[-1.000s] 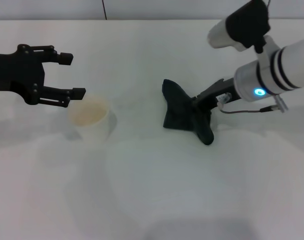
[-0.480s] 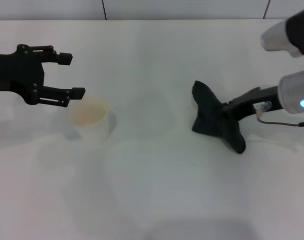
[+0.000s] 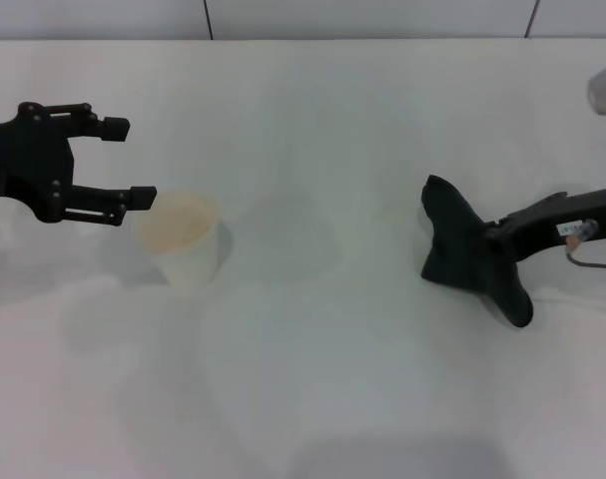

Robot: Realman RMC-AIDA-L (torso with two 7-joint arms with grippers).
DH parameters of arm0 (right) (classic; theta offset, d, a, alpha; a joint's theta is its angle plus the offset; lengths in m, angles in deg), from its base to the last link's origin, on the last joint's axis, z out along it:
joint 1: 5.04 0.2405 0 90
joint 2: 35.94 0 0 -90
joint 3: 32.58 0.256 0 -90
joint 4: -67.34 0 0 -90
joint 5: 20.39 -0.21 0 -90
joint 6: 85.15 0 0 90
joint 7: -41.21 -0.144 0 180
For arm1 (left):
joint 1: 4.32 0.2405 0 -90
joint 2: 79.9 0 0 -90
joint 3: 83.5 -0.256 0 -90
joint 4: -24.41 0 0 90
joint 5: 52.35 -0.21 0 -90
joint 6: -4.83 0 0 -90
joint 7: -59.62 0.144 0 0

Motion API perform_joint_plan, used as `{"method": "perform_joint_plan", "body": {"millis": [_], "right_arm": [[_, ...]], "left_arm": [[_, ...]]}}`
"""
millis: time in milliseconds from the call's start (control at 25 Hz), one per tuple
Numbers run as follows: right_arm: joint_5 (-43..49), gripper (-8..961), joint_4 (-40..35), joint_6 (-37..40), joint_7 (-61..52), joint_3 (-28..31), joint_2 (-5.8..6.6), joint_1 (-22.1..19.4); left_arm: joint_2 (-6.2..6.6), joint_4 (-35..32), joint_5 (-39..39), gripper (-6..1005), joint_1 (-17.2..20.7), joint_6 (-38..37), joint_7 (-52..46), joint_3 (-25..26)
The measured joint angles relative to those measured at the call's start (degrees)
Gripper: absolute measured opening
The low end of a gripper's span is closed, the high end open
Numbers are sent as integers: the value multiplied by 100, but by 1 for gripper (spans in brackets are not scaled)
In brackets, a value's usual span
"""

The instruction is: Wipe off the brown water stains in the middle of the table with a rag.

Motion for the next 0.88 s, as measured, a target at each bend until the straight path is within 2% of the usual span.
{"method": "perform_joint_plan", "body": {"millis": [440, 720, 880], "right_arm": [[-751, 233, -79, 619, 768, 725, 0, -211], [-995, 365, -59, 800, 1261, 734, 0, -218], [-1544, 440, 80, 899, 1669, 753, 0, -248]], "left_arm": [[-8, -18, 20, 880, 25, -22, -43, 0], [-17, -23, 59, 879, 20, -34, -73, -7], [-17, -34, 84, 879, 19, -107, -111, -7]]}}
